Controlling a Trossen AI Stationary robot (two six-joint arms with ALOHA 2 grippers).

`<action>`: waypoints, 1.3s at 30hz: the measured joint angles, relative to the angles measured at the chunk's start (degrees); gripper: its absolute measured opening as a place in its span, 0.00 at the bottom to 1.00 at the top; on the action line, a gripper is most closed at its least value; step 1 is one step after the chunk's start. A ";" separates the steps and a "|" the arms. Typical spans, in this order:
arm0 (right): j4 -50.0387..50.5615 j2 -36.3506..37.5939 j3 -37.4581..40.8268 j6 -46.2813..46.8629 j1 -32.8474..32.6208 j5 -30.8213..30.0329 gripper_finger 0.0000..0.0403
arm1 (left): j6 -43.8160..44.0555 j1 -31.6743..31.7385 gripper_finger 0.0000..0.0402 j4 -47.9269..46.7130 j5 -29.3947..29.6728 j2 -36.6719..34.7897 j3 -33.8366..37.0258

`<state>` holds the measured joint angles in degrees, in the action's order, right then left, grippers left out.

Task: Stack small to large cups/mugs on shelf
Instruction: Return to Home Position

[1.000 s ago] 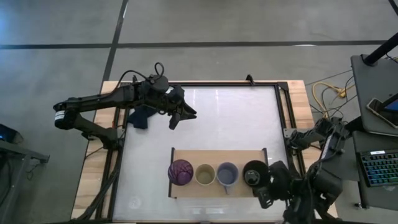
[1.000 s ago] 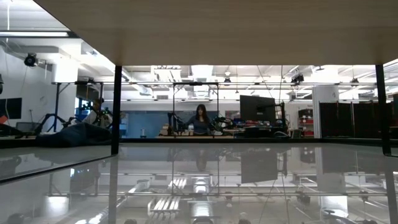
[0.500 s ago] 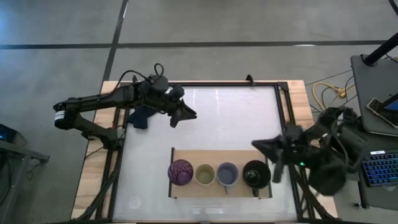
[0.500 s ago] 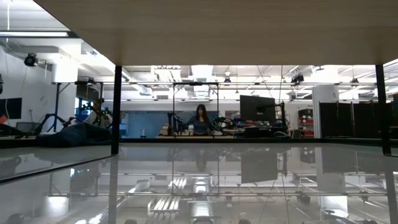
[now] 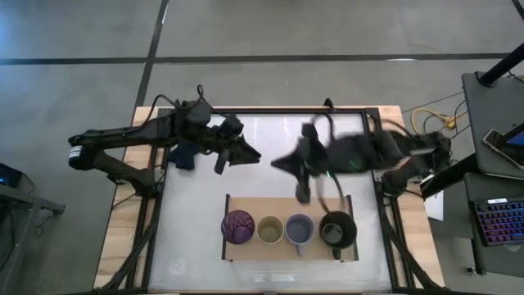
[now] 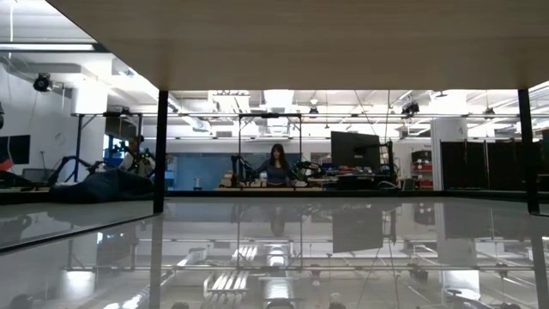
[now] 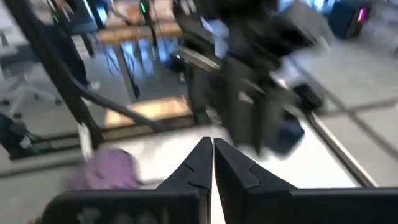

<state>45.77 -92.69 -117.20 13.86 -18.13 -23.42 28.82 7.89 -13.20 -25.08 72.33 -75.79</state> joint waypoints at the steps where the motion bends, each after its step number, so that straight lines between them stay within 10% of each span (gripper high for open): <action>1: 0.77 0.59 1.50 0.15 2.78 3.28 0.02 | -0.82 -0.42 0.22 0.01 0.00 -0.16 -0.03; 10: -1.54 11.87 23.05 2.38 21.66 22.82 0.02 | 0.26 -1.62 0.22 -6.19 1.51 -4.10 1.24; 24: -13.22 52.84 58.63 10.08 30.18 24.45 0.02 | -5.70 -2.28 0.22 -3.22 -1.12 -8.57 4.01; 39: -9.89 75.76 77.10 19.46 30.16 10.43 0.02 | -1.03 -1.87 0.22 22.62 10.99 -36.56 36.60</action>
<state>35.88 -16.93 -40.10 33.32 12.03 -12.99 27.79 6.02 9.42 -14.08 35.78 -39.19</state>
